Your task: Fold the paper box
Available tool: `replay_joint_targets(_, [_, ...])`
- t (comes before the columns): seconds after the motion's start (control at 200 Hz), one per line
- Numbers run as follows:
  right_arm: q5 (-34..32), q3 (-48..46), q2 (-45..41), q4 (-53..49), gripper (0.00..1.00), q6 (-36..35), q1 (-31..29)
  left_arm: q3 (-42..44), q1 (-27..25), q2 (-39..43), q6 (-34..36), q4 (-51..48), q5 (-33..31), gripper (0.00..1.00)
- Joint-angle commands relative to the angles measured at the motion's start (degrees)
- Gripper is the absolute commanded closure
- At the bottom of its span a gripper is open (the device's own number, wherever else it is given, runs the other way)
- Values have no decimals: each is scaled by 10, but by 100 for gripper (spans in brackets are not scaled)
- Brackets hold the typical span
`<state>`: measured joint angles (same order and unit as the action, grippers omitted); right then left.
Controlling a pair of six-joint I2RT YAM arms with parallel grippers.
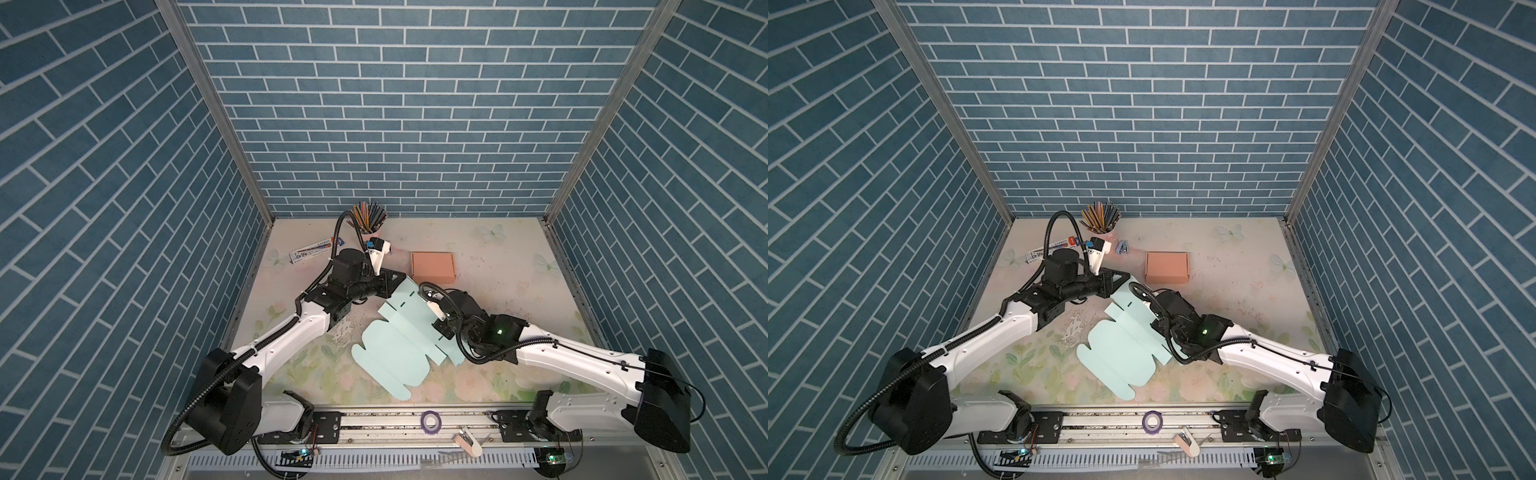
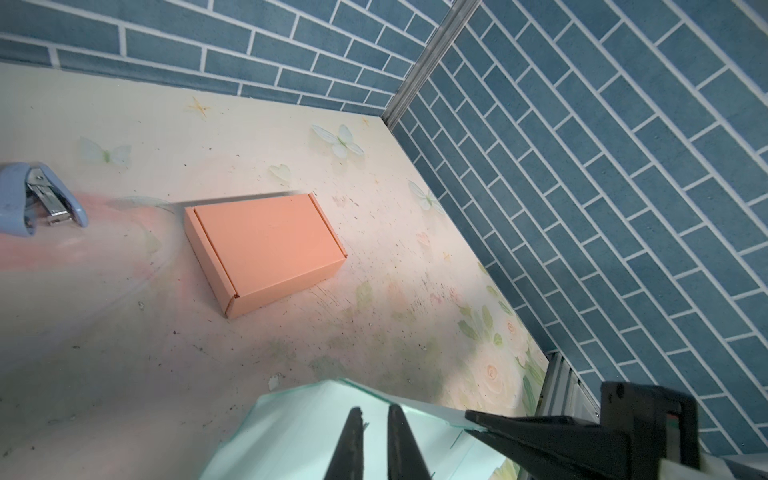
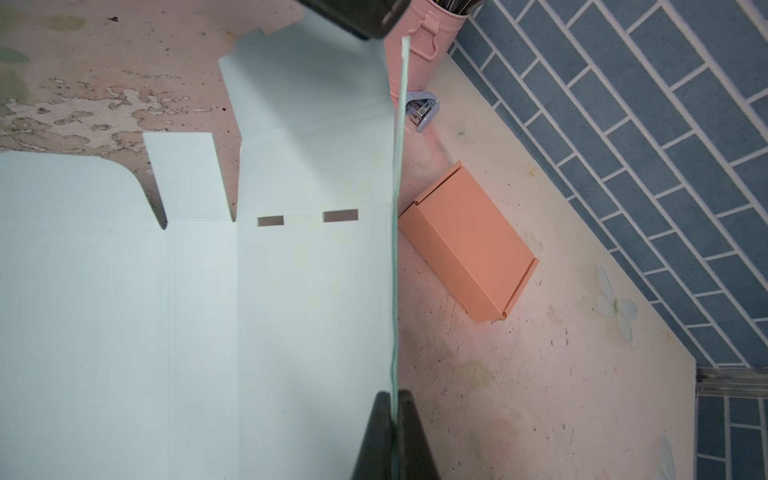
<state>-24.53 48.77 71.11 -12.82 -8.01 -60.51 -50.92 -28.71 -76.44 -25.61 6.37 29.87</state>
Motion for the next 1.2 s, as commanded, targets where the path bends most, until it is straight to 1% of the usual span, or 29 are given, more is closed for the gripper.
replay_joint_targets(0.0, [-17, 0, -4, 4, 100, -29, -6, -41, 4, -26, 20, -13, 2, 86])
replay_joint_targets(0.22, [-28, 5, 9, 4, 100, -37, -11, -56, 2, -74, 20, -3, 23, 86])
replay_joint_targets(0.485, [-35, 9, 12, 15, 100, -35, -12, -27, -6, -57, 22, -4, 20, 86])
replay_joint_targets(0.79, [-44, 19, 16, 16, 100, -25, -13, 33, -39, -25, -6, 29, -5, 87])
replay_joint_targets(1.035, [-45, 15, 11, 18, 100, -23, -14, 51, -85, -24, -25, 54, -30, 87])
replay_joint_targets(1.195, [-47, 14, 11, 18, 100, -22, -19, 50, -101, -29, -33, 70, -36, 87])
